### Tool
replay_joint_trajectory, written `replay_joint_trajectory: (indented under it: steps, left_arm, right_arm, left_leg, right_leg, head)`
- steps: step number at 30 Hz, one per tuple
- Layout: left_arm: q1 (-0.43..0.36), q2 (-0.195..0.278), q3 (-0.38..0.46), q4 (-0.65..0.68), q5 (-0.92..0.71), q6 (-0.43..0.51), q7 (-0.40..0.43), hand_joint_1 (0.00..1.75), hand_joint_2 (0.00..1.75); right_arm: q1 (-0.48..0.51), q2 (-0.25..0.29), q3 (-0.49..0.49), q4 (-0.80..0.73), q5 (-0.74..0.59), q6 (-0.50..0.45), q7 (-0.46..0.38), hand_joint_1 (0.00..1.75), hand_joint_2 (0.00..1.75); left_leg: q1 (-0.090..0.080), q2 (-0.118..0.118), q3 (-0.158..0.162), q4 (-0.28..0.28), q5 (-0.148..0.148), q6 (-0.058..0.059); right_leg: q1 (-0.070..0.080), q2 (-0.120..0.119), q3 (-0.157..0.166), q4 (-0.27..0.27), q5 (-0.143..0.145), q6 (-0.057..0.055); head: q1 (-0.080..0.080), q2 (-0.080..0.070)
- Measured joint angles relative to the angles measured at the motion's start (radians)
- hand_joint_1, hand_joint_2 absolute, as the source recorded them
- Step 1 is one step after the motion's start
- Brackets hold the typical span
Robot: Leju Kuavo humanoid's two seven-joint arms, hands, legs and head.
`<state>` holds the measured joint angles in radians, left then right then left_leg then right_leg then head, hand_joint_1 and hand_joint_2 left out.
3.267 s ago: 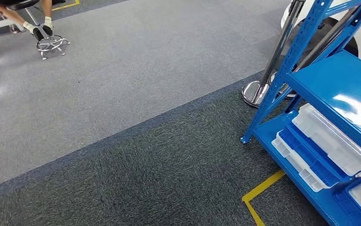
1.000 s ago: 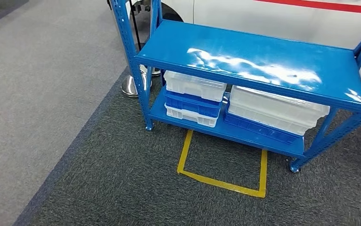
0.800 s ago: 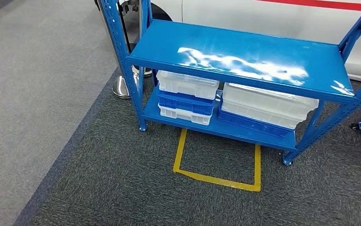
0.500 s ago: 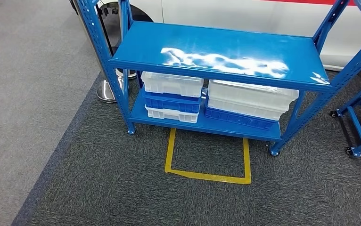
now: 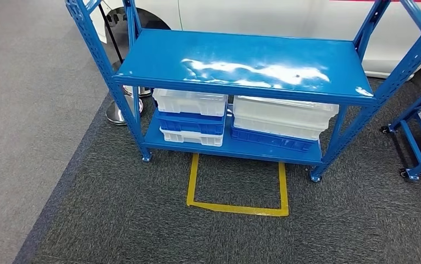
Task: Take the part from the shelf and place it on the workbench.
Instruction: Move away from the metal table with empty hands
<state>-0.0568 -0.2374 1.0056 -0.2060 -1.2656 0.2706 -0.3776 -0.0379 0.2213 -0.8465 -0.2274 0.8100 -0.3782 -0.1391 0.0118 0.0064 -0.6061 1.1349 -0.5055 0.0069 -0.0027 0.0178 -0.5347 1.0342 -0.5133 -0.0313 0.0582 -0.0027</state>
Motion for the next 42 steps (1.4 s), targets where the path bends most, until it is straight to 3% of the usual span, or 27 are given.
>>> replay_joint_trajectory:
  steps: [2,5,7,10,12,13,14,15,17,18,20,21,22,23,24,26,27,28,29,30,32,33,34,36,38,41,42]
  left_arm:
    - [-0.001,0.000,0.000,0.000,0.000,-0.001,0.000,0.00,0.00]
    - [-0.001,0.001,0.000,0.000,0.000,-0.002,-0.002,0.00,0.00]
    - [0.001,0.002,0.000,0.000,0.000,-0.002,-0.002,0.00,0.00]
    - [-0.001,0.002,0.000,0.000,0.000,-0.002,-0.003,0.00,0.00]
    - [0.001,0.002,0.000,0.000,0.000,-0.002,-0.004,0.00,0.00]
    - [0.003,0.002,0.000,0.000,0.000,-0.002,-0.005,0.00,0.00]
    - [0.004,0.002,0.000,0.000,0.000,-0.002,-0.005,0.00,0.00]
    - [0.005,0.002,0.000,0.000,0.000,-0.002,-0.005,0.00,0.00]
    - [0.003,0.002,0.001,0.000,0.000,-0.002,-0.006,0.00,0.00]
    - [0.001,0.002,0.001,0.000,0.000,-0.002,-0.006,0.00,0.00]
    - [-0.006,0.003,0.001,0.000,0.000,-0.001,-0.007,0.00,0.00]
    - [-0.007,0.003,0.001,0.000,0.000,-0.001,-0.007,0.00,0.00]
    - [-0.008,0.003,0.001,0.000,0.000,-0.001,-0.008,0.00,0.00]
    - [-0.007,0.003,0.001,0.000,0.000,-0.001,-0.008,0.00,0.00]
    - [-0.006,0.003,0.001,0.000,0.000,0.000,-0.008,0.00,0.00]
    - [-0.004,0.003,0.001,0.000,0.001,0.006,-0.005,0.00,0.00]
    - [-0.003,0.003,0.001,0.000,0.001,0.013,0.000,0.00,0.00]
    - [-0.002,0.003,0.001,0.000,0.001,0.024,0.007,0.00,0.00]
    - [-0.001,0.003,0.002,0.000,-0.001,0.038,0.014,0.00,0.00]
    - [0.001,0.003,0.002,0.000,-0.003,0.057,0.023,0.00,0.00]
    - [0.002,0.004,0.002,0.000,-0.007,0.093,0.038,0.00,0.00]
    - [0.003,0.004,0.002,0.000,-0.009,0.106,0.045,0.00,0.00]
    - [0.001,0.004,0.002,0.000,-0.011,0.115,0.050,0.00,0.00]
    - [-0.002,0.002,0.002,0.000,-0.014,0.123,0.056,0.00,0.00]
    - [-0.007,0.000,0.002,0.000,-0.015,0.128,0.057,0.00,0.00]
    - [-0.009,-0.004,0.002,0.000,-0.016,0.130,0.058,0.00,0.00]
    - [-0.008,-0.004,0.002,0.000,-0.016,0.130,0.059,0.00,0.00]
  right_arm:
    - [0.000,0.001,0.002,0.001,0.001,0.004,0.002,0.00,0.00]
    - [-0.002,0.002,0.005,0.002,0.004,0.009,0.004,0.00,0.00]
    - [-0.003,0.002,0.005,0.002,0.009,0.011,0.006,0.00,0.00]
    - [-0.003,0.001,0.005,0.002,0.014,0.012,0.007,0.00,0.00]
    - [0.000,0.001,0.005,0.002,0.015,0.012,0.007,0.00,0.00]
    - [0.002,0.000,0.005,0.002,0.016,0.012,0.007,0.00,0.00]
    - [0.005,-0.001,0.005,0.002,0.016,0.011,0.007,0.00,0.00]
    - [0.009,-0.001,0.005,0.003,0.016,0.011,0.007,0.00,0.00]
    - [0.010,-0.002,0.005,0.004,0.017,0.012,0.007,0.00,0.00]
    - [0.008,-0.002,0.005,0.005,0.018,0.012,0.007,0.00,0.00]
    - [0.005,-0.003,0.006,0.005,0.019,0.012,0.007,0.00,0.00]
    - [0.007,-0.003,0.006,0.005,0.019,0.012,0.007,0.00,0.00]
    - [0.010,-0.003,0.006,0.005,0.019,0.012,0.007,0.00,0.00]
    - [0.011,-0.003,0.006,0.005,0.019,0.012,0.007,0.00,0.00]
    - [0.011,-0.003,0.006,0.005,0.020,0.012,0.007,0.00,0.00]
    - [0.008,-0.003,0.006,0.005,0.021,0.012,0.007,0.00,0.00]
    - [0.008,-0.003,0.006,0.005,0.021,0.012,0.007,0.00,0.00]
    - [0.007,-0.003,0.006,0.005,0.022,0.012,0.007,0.00,0.00]
    - [0.007,-0.003,0.005,0.005,0.022,0.012,0.007,0.00,0.00]
    - [0.009,-0.003,0.005,0.005,0.023,0.012,0.007,0.00,0.00]
    - [0.007,0.001,0.005,0.008,0.022,0.012,0.010,0.00,0.00]
    - [0.005,0.003,0.005,0.009,0.022,0.012,0.011,0.00,0.00]
    - [0.001,0.004,0.005,0.010,0.021,0.012,0.013,0.00,0.00]
    - [-0.002,0.005,0.005,0.010,0.022,0.011,0.014,0.00,0.00]
    - [-0.003,0.004,0.005,0.009,0.022,0.010,0.014,0.00,0.00]
    - [-0.003,0.003,0.005,0.009,0.022,0.010,0.014,0.00,0.00]
    - [-0.003,0.003,0.005,0.009,0.022,0.010,0.014,0.00,0.00]
  left_leg:
    - [-0.007,-0.002,0.038,-0.091,0.024,0.010]
    - [-0.010,-0.003,0.068,-0.125,0.009,0.024]
    - [-0.007,-0.003,0.100,-0.137,0.002,0.035]
    - [-0.006,0.000,0.134,-0.142,-0.023,0.039]
    - [-0.004,0.001,0.162,-0.142,-0.049,0.036]
    - [-0.002,0.000,0.180,-0.142,-0.063,0.034]
    - [0.000,0.000,0.199,-0.142,-0.079,0.031]
    - [0.002,0.000,0.216,-0.143,-0.095,0.026]
    - [0.002,0.002,0.239,-0.151,-0.122,0.012]
    - [0.001,0.004,0.250,-0.160,-0.129,0.005]
    - [0.001,0.007,0.258,-0.156,-0.112,-0.010]
    - [0.001,0.008,0.248,-0.121,-0.088,-0.014]
    - [0.002,0.006,0.215,-0.058,-0.063,-0.015]
    - [0.002,0.005,0.166,0.018,-0.051,-0.015]
    - [0.002,0.003,0.113,0.087,-0.062,-0.013]
    - [0.000,0.002,0.022,0.155,-0.149,-0.012]
    - [-0.001,0.002,-0.007,0.151,-0.198,-0.010]
    - [-0.002,0.002,-0.027,0.128,-0.224,-0.006]
    - [-0.005,0.001,-0.041,0.089,-0.211,0.001]
    - [-0.011,0.000,-0.049,0.035,-0.145,0.013]
    - [-0.029,-0.013,-0.057,-0.064,0.028,0.035]
    - [-0.036,-0.019,-0.057,-0.091,0.090,0.041]
    - [-0.040,-0.025,-0.056,-0.100,0.112,0.042]
    - [-0.038,-0.027,-0.044,-0.111,0.116,0.045]
    - [-0.033,-0.025,-0.027,-0.129,0.113,0.053]
    - [-0.030,-0.020,-0.007,-0.134,0.095,0.059]
    - [-0.028,-0.019,-0.001,-0.132,0.088,0.057]
  right_leg:
    - [0.000,0.003,0.009,-0.001,-0.014,0.010]
    - [-0.005,0.002,0.024,0.012,-0.015,0.029]
    - [-0.008,-0.003,0.011,0.062,-0.023,0.037]
    - [-0.012,-0.006,-0.104,0.224,-0.077,0.048]
    - [-0.013,-0.007,-0.172,0.272,-0.099,0.053]
    - [-0.014,-0.008,-0.186,0.251,-0.088,0.055]
    - [-0.014,-0.011,-0.188,0.203,-0.054,0.056]
    - [-0.014,-0.017,-0.186,0.148,0.007,0.055]
    - [-0.007,-0.028,-0.185,0.074,0.098,0.043]
    - [-0.003,-0.030,-0.185,0.060,0.119,0.033]
    - [0.000,-0.025,-0.167,0.047,0.101,0.013]
    - [-0.001,-0.023,-0.148,0.035,0.092,0.006]
    - [-0.001,-0.022,-0.123,0.023,0.081,-0.002]
    - [-0.001,-0.021,-0.096,0.010,0.072,-0.007]
    - [0.001,-0.021,-0.071,-0.001,0.062,-0.011]
    - [0.004,-0.013,-0.024,-0.017,0.042,-0.016]
    - [0.007,-0.008,-0.001,-0.022,0.030,-0.017]
    - [0.010,-0.003,0.021,-0.024,0.017,-0.017]
    - [0.014,0.000,0.042,-0.025,0.002,-0.017]
    - [0.016,0.001,0.058,-0.026,-0.012,-0.018]
    - [0.020,0.006,0.078,-0.022,-0.040,-0.015]
    - [0.020,0.009,0.082,-0.021,-0.051,-0.013]
    - [0.020,0.013,0.086,-0.020,-0.060,-0.009]
    - [0.018,0.014,0.094,-0.021,-0.075,0.001]
    - [0.015,0.004,0.075,0.029,-0.108,0.014]
    - [0.001,-0.004,-0.037,0.211,-0.177,0.034]
    - [-0.005,-0.005,-0.068,0.247,-0.175,0.040]
  head:
    - [0.000,0.000]
    - [0.001,0.000]
    - [0.002,0.000]
    - [0.002,0.000]
    - [0.002,0.000]
    - [0.002,0.000]
    - [0.002,0.000]
    - [0.003,0.000]
    - [0.003,0.000]
    - [0.002,0.000]
    - [0.001,0.000]
    - [0.000,0.000]
    - [0.000,0.000]
    - [0.000,0.000]
    - [0.000,0.000]
    - [0.000,0.000]
    - [-0.001,0.000]
    - [-0.001,0.000]
    - [-0.001,0.000]
    - [0.000,0.000]
    - [0.003,0.000]
    - [0.004,0.000]
    - [0.005,0.000]
    - [0.004,0.000]
    - [0.004,0.000]
    - [0.005,0.000]
    - [0.005,0.000]
